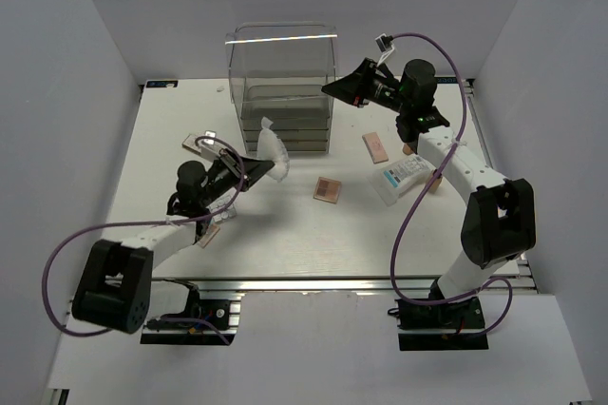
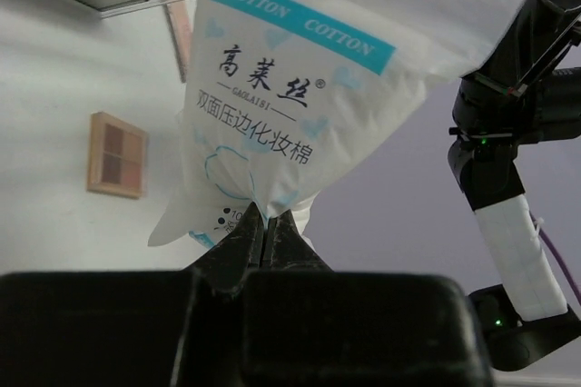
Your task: Organize the makeup
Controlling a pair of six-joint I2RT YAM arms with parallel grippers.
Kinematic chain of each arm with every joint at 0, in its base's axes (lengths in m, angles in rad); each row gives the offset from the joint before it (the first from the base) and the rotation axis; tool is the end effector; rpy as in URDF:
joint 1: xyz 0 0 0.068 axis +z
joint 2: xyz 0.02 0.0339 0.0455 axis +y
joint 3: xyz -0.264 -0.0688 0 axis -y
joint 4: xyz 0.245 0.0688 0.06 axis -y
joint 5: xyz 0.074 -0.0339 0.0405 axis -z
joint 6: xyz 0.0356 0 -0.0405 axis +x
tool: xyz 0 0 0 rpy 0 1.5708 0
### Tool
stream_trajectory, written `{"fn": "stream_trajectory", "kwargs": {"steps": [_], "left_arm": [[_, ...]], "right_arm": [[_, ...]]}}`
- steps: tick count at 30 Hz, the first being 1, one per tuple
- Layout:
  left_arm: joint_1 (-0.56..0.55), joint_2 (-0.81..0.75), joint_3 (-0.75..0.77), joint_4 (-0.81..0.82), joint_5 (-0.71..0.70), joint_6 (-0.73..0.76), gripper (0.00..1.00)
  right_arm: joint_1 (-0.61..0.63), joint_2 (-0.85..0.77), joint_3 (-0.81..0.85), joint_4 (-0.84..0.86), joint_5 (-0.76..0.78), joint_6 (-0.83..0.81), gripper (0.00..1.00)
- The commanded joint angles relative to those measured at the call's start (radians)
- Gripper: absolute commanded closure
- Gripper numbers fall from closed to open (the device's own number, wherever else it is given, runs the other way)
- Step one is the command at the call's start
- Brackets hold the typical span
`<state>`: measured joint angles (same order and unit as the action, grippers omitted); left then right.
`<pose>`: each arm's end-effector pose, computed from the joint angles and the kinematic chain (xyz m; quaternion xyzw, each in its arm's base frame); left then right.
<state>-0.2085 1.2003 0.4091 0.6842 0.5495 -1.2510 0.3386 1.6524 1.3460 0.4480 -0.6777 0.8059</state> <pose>0.2340 -0.0685 0.2164 -0.1993 0.7112 -0.5793 0.3449 0.3641 0.1519 0.3743 -0.1012 0.6594 0.5689 0.4809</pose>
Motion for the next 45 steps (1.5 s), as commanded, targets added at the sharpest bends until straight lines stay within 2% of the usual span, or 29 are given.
{"fn": "stream_trajectory", "kwargs": {"steps": [1, 6, 9, 15, 21, 26, 33, 34, 35, 36, 38, 41, 45], "left_arm": [[-0.051, 0.115, 0.062, 0.254, -0.071, -0.067, 0.98], [-0.081, 0.271, 0.132, 0.525, -0.18, -0.14, 0.98], [-0.098, 0.367, 0.218, 0.586, -0.23, -0.153, 0.99], [-0.108, 0.495, 0.318, 0.589, -0.377, -0.171, 0.99], [-0.108, 0.577, 0.388, 0.594, -0.466, -0.211, 0.98], [-0.106, 0.619, 0.476, 0.552, -0.493, -0.215, 0.95], [-0.109, 0.671, 0.516, 0.517, -0.52, -0.226, 0.87], [-0.109, 0.676, 0.516, 0.508, -0.526, -0.229, 0.84], [-0.109, 0.683, 0.52, 0.499, -0.527, -0.231, 0.63], [-0.109, 0.685, 0.522, 0.491, -0.525, -0.235, 0.51], [-0.109, 0.688, 0.52, 0.485, -0.52, -0.241, 0.44], [-0.109, 0.679, 0.513, 0.488, -0.504, -0.255, 0.02], [-0.111, 0.641, 0.507, 0.488, -0.467, -0.284, 0.02]], "right_arm": [[-0.003, -0.029, 0.044, 0.049, 0.058, -0.03, 0.78], [-0.001, -0.039, 0.036, 0.046, 0.058, -0.034, 0.78], [-0.001, -0.045, 0.03, 0.046, 0.058, -0.036, 0.78], [-0.003, -0.059, 0.013, 0.047, 0.066, -0.04, 0.78], [-0.001, -0.065, 0.005, 0.047, 0.064, -0.047, 0.78], [-0.001, -0.065, 0.004, 0.047, 0.064, -0.05, 0.78], [-0.001, -0.068, 0.001, 0.051, 0.063, -0.053, 0.77], [-0.001, -0.066, 0.002, 0.051, 0.063, -0.053, 0.78], [-0.001, -0.066, 0.002, 0.051, 0.063, -0.053, 0.78], [-0.003, -0.066, 0.002, 0.047, 0.063, -0.056, 0.77], [-0.001, -0.066, 0.002, 0.044, 0.06, -0.06, 0.77], [-0.001, -0.069, 0.002, 0.035, 0.058, -0.07, 0.77], [-0.001, -0.072, -0.001, 0.035, 0.061, -0.071, 0.76]]}}
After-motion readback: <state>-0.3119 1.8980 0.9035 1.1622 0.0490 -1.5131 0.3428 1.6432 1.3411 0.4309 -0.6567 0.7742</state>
